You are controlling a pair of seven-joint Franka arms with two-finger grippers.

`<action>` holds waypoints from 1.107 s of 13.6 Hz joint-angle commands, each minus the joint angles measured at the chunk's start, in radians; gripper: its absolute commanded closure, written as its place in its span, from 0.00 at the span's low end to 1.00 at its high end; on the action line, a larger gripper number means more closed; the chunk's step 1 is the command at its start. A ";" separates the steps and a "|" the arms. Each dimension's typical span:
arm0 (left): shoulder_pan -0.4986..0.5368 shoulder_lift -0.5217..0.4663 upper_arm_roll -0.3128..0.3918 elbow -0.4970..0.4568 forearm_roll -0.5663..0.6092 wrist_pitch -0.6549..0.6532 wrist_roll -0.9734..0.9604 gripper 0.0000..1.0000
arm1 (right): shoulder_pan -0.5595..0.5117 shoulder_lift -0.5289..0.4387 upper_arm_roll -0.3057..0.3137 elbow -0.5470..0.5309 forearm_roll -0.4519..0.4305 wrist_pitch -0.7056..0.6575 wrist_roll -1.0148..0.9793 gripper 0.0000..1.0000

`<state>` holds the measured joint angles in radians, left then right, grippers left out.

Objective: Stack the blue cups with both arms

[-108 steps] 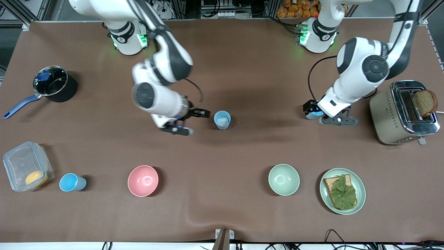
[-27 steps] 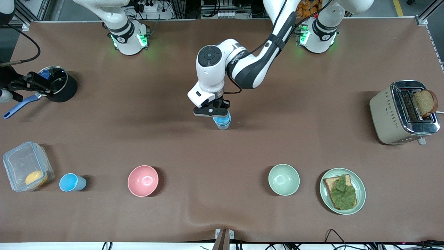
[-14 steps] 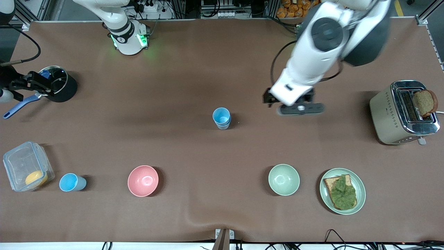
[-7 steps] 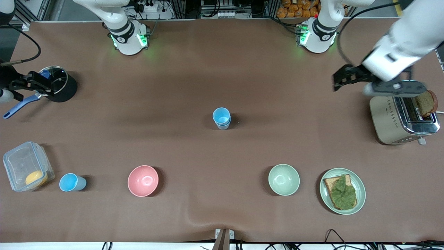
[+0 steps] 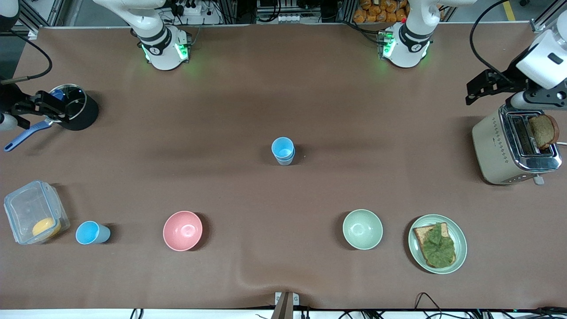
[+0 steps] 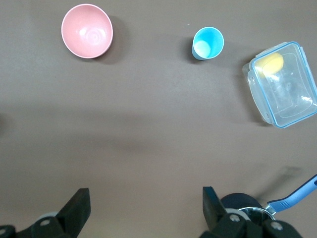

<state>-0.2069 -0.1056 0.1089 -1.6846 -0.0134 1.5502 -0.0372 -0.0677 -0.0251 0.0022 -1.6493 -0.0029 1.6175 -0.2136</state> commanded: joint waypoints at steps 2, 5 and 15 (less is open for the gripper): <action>0.011 -0.023 -0.015 -0.021 0.027 -0.019 0.005 0.00 | -0.001 -0.007 0.004 0.008 0.008 -0.011 0.000 0.00; 0.011 -0.025 -0.015 -0.020 0.027 -0.021 0.003 0.00 | -0.001 -0.007 0.004 0.008 0.006 -0.014 0.000 0.00; 0.052 -0.028 -0.006 -0.004 0.027 -0.032 -0.010 0.00 | -0.001 -0.006 0.004 0.008 0.006 -0.014 0.000 0.00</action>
<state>-0.1597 -0.1181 0.1105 -1.6886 -0.0127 1.5342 -0.0400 -0.0677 -0.0251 0.0026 -1.6479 -0.0029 1.6167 -0.2136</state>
